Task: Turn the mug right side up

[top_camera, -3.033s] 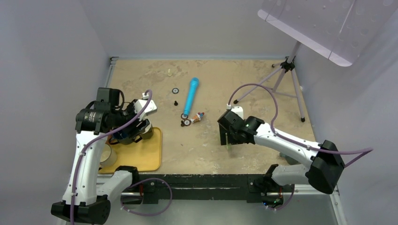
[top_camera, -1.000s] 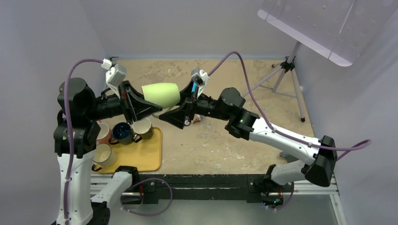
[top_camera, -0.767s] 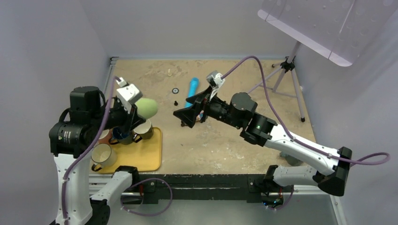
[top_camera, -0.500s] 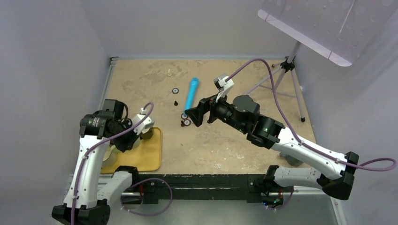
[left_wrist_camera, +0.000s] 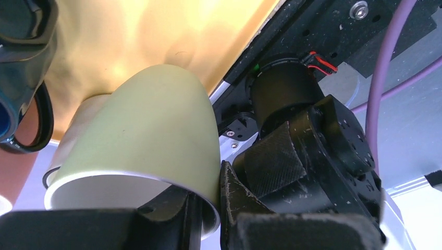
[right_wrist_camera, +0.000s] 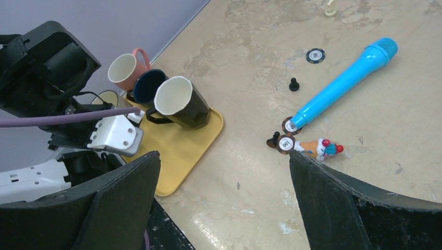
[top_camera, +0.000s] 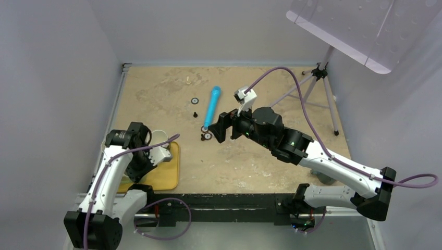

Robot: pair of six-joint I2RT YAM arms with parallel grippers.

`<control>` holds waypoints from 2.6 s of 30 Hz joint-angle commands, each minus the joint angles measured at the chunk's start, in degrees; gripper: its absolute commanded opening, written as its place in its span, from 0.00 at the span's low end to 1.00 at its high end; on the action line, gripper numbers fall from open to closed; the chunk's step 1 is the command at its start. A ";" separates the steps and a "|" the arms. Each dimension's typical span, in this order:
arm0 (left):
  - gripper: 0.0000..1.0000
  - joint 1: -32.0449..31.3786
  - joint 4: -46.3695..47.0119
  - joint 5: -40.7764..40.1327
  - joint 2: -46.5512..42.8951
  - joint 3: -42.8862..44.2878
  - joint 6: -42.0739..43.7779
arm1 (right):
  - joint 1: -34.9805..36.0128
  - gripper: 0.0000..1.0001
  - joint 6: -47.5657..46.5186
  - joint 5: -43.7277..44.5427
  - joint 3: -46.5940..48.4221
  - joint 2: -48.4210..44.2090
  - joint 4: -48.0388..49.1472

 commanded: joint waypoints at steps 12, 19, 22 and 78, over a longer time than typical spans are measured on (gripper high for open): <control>0.00 0.77 12.18 -2.30 9.60 -5.52 3.61 | -0.07 0.98 1.47 7.82 0.63 -1.07 -5.79; 0.13 0.86 12.94 -1.97 8.93 -7.52 6.66 | -0.20 0.98 2.02 11.72 0.28 -1.76 -7.30; 0.39 1.04 12.39 -1.24 8.17 -6.66 6.59 | -2.11 0.98 4.80 14.39 0.85 -0.54 -10.77; 0.68 0.96 -5.52 16.89 -10.03 16.68 12.15 | -79.73 0.87 15.11 4.14 -25.30 -9.06 -19.39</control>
